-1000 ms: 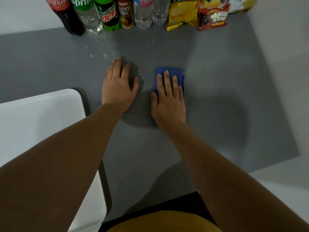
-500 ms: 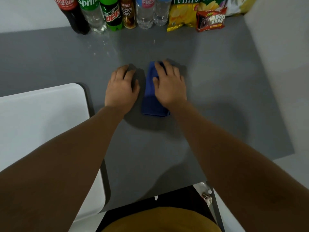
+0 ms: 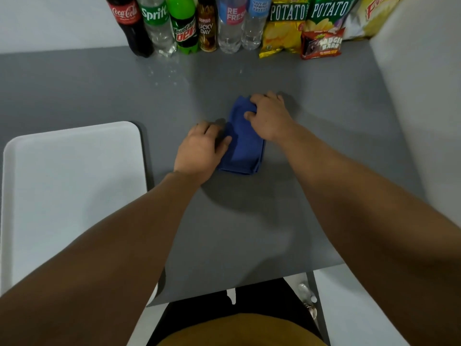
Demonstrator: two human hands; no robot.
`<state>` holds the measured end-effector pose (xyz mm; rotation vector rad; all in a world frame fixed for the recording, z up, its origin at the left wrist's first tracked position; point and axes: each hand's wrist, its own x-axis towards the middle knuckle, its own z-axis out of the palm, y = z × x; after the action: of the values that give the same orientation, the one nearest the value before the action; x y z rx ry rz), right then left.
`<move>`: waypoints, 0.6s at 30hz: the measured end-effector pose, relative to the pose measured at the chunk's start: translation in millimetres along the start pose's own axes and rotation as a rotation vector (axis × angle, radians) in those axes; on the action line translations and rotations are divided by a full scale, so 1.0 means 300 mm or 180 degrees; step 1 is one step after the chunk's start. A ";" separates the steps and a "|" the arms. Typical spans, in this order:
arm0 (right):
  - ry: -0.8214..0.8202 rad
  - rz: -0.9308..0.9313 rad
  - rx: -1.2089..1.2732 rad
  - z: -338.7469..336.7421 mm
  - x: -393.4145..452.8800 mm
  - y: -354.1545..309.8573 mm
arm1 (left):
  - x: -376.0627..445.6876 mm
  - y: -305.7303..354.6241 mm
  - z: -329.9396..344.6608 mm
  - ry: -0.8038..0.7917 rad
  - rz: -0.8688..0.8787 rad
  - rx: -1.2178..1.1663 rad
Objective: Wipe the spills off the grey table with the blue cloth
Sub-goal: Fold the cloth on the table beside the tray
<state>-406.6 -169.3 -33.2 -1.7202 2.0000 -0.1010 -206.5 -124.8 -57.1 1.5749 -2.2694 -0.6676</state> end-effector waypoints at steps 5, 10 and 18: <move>0.0147 -0.0124 0.0304 -0.028 -0.054 0.005 | 0.001 0.036 0.025 -0.0271 -0.0318 -0.0198; 0.0350 -0.0208 0.0496 -0.056 -0.103 0.000 | 0.007 0.063 0.038 -0.0356 -0.0778 -0.0660; 0.0854 -0.0060 0.1010 -0.075 -0.192 -0.007 | -0.053 0.085 0.006 -0.0363 -0.0696 -0.1431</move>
<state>-409.4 -121.2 5.5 -1.5851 2.0193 -0.6507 -222.0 -102.1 -44.7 1.5939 -1.8519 -1.2527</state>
